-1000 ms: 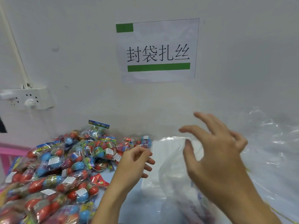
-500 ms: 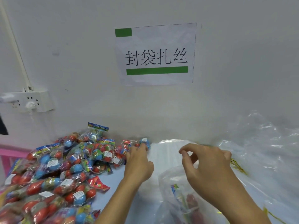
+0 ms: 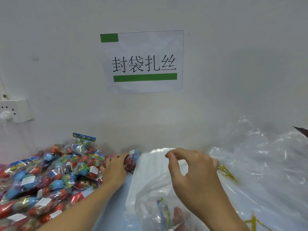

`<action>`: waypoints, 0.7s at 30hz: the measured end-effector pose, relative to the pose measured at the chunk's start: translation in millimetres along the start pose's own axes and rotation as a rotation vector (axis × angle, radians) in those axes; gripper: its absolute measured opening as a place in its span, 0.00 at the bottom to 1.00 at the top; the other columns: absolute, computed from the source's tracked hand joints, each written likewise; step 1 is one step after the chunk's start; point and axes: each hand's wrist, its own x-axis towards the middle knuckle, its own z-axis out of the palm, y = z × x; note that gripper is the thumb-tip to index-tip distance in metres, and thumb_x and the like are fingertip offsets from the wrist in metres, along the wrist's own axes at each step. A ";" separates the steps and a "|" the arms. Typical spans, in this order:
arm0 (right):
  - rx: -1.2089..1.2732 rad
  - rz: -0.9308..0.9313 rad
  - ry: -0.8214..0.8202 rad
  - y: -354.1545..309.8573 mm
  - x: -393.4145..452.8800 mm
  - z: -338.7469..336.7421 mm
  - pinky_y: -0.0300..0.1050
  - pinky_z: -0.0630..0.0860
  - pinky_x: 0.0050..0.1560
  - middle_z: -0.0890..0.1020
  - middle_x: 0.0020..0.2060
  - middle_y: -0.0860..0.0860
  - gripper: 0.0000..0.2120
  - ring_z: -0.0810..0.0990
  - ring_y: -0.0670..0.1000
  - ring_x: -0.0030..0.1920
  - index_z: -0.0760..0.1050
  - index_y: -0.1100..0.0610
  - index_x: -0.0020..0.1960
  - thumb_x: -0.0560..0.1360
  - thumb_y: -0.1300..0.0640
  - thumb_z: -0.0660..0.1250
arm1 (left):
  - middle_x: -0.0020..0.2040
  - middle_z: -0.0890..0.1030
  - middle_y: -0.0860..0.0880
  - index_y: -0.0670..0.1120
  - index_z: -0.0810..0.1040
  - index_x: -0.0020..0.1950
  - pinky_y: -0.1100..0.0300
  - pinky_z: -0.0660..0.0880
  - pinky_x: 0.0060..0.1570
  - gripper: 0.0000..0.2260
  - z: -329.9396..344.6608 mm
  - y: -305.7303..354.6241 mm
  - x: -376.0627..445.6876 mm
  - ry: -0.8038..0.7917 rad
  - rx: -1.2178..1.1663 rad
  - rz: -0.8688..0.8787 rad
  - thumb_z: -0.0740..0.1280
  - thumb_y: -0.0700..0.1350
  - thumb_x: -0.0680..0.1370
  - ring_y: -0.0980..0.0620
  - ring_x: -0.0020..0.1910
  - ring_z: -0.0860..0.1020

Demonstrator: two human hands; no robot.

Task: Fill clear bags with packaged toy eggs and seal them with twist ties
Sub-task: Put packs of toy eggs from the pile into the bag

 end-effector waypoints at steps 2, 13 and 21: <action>0.018 -0.001 0.003 1.7 -0.7 -0.8 0.40 0.53 0.55 0.80 0.44 0.34 0.12 0.73 0.36 0.54 0.79 0.42 0.47 0.81 0.45 0.57 | 0.64 0.73 0.44 0.51 0.68 0.74 0.43 0.68 0.64 0.30 -6.9 2.5 -1.5 0.105 -0.109 -0.013 0.58 0.29 0.75 0.40 0.64 0.69; 0.039 0.071 -0.031 1.9 -1.1 -4.9 0.39 0.51 0.52 0.80 0.36 0.37 0.08 0.78 0.35 0.49 0.76 0.39 0.52 0.81 0.44 0.59 | 0.56 0.81 0.50 0.49 0.74 0.63 0.48 0.77 0.56 0.09 -108.1 67.7 -72.5 0.362 -1.345 -0.241 0.62 0.42 0.83 0.47 0.56 0.80; 0.089 0.176 -0.121 -1.9 1.9 -9.6 0.51 0.66 0.68 0.83 0.47 0.38 0.22 0.79 0.40 0.55 0.80 0.46 0.58 0.77 0.36 0.54 | 0.49 0.86 0.47 0.50 0.79 0.60 0.61 0.80 0.33 0.10 -101.4 95.2 -128.9 0.104 -1.856 -0.193 0.63 0.41 0.81 0.52 0.42 0.85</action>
